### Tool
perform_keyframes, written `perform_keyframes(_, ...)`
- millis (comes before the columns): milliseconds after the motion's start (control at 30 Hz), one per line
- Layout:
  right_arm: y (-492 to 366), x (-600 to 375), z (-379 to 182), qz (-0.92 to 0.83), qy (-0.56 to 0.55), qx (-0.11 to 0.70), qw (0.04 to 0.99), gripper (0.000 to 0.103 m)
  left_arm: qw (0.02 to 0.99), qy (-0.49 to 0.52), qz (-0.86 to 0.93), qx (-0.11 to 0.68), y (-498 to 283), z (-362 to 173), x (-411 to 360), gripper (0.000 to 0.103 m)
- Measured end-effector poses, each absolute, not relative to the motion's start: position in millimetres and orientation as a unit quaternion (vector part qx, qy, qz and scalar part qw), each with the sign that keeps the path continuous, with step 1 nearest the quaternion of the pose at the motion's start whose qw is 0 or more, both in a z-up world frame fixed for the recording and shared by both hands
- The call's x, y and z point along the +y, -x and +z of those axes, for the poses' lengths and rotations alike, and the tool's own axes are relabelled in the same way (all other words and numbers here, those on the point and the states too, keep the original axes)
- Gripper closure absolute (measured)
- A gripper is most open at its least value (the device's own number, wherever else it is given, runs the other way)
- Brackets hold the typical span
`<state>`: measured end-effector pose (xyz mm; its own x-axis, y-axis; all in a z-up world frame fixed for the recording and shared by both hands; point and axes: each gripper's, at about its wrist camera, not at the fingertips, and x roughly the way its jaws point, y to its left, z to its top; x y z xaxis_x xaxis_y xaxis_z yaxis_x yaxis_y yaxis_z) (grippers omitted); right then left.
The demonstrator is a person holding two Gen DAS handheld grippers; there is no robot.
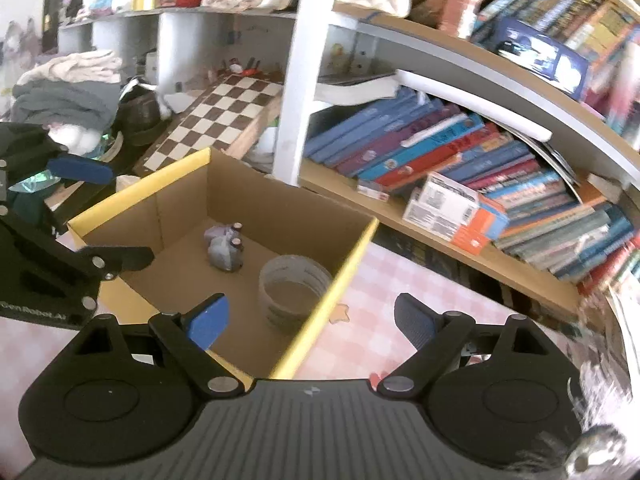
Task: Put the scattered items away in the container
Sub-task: 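Withdraw both tools from the box back toward the white blocks and eraser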
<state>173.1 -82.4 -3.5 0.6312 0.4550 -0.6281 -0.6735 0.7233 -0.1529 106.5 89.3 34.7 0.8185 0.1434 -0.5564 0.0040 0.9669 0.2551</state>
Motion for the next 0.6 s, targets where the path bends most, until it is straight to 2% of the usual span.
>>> perform_keyframes(600,-139,-146,-16,0.253,0.134,0.296,0.911,0.013,0.954,-0.095,0.024,0.284,-88,29,50,0.021)
